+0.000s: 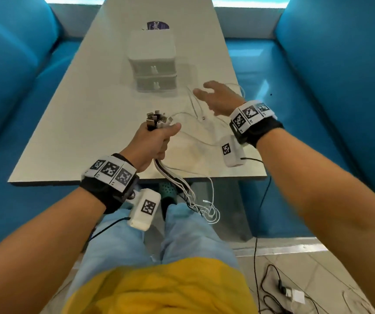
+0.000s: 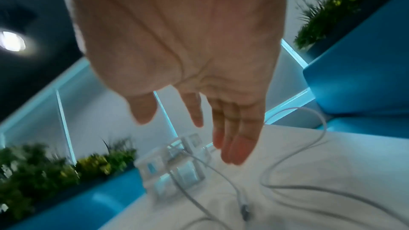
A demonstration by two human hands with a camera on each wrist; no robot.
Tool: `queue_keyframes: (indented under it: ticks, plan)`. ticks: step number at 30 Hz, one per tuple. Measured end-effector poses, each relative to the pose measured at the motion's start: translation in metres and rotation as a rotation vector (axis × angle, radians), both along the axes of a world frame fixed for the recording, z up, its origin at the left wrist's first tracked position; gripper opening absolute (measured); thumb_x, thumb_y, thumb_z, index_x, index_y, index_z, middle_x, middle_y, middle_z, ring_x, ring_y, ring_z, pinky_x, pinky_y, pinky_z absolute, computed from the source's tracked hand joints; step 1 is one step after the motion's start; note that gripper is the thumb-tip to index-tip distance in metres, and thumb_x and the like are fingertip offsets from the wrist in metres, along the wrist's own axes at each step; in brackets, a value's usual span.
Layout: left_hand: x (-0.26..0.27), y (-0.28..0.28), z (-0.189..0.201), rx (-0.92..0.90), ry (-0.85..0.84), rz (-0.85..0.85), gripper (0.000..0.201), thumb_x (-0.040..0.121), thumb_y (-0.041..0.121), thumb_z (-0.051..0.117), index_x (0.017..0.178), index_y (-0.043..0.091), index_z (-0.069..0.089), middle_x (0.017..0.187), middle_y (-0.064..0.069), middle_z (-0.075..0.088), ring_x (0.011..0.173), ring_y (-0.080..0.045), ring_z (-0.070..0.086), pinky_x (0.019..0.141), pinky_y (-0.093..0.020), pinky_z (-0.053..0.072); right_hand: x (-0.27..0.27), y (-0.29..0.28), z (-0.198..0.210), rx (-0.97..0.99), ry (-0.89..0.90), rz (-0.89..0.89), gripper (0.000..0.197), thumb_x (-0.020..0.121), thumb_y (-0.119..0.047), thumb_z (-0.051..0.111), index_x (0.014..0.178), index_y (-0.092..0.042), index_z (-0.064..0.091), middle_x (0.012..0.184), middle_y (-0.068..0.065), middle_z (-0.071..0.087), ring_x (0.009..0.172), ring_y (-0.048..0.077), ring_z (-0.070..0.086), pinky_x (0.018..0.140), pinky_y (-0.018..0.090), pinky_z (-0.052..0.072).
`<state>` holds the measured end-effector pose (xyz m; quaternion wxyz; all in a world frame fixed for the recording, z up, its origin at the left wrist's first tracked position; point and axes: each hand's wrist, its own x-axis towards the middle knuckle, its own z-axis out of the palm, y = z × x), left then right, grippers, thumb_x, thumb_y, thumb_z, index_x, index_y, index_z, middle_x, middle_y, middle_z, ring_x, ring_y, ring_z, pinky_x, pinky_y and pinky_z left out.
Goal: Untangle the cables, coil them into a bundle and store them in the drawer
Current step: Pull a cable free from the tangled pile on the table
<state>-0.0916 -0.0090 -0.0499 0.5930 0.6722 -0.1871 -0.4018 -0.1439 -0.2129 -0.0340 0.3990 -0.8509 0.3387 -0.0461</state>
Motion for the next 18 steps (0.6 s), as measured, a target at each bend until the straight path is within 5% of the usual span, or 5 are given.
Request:
queue_keyframes:
  ticks: [2,4,9,12,18]
  plan:
    - [0.005,0.003,-0.003,-0.014,0.04,0.044,0.044,0.093,0.024,0.061,0.059,0.025,0.032,0.045,0.009,0.021,0.038,-0.008,0.015,0.039,-0.021,0.014,0.015,-0.004,-0.008,0.057,0.175,0.021,0.081,0.084,-0.061,0.056,0.147,-0.017,0.032,0.142,0.004,0.048,0.113,0.025,0.059,0.1,0.043,0.048]
    - [0.007,0.003,-0.004,-0.027,0.071,0.117,0.042,0.092,0.027,0.063,0.062,0.024,0.033,0.045,0.009,0.022,0.038,-0.008,0.016,0.04,-0.022,0.015,0.026,0.0,-0.009,0.047,0.217,0.071,0.064,0.089,-0.05,0.054,0.138,-0.009,0.045,0.127,0.005,0.061,0.102,0.023,0.064,0.093,0.038,0.052]
    - [0.017,0.006,-0.007,-0.08,0.168,0.212,0.03,0.092,0.039,0.061,0.084,0.011,0.068,0.05,0.008,0.016,0.042,-0.008,0.014,0.04,-0.022,0.017,0.018,0.022,-0.007,0.078,-0.15,0.167,0.023,0.099,-0.019,0.049,0.108,-0.008,0.067,0.068,0.001,0.063,0.067,0.011,0.064,0.061,0.018,0.046]
    - [0.021,0.007,-0.008,-0.11,0.236,0.252,0.041,0.093,0.046,0.055,0.105,0.009,0.069,0.054,0.007,0.013,0.044,-0.008,0.013,0.042,-0.021,0.017,-0.006,0.043,-0.005,0.015,-0.152,0.384,0.02,0.098,-0.017,0.05,0.104,-0.016,0.069,0.076,0.01,0.067,0.074,0.017,0.065,0.072,0.022,0.049]
    - [0.011,0.001,-0.004,-0.171,0.138,0.225,0.028,0.098,0.032,0.052,0.09,0.01,0.067,0.048,0.01,0.021,0.041,-0.006,0.018,0.041,-0.02,0.019,-0.055,0.061,-0.013,-0.056,0.085,0.585,0.021,0.096,-0.02,0.056,0.11,-0.025,0.071,0.086,0.0,0.07,0.079,0.006,0.061,0.085,0.026,0.047]
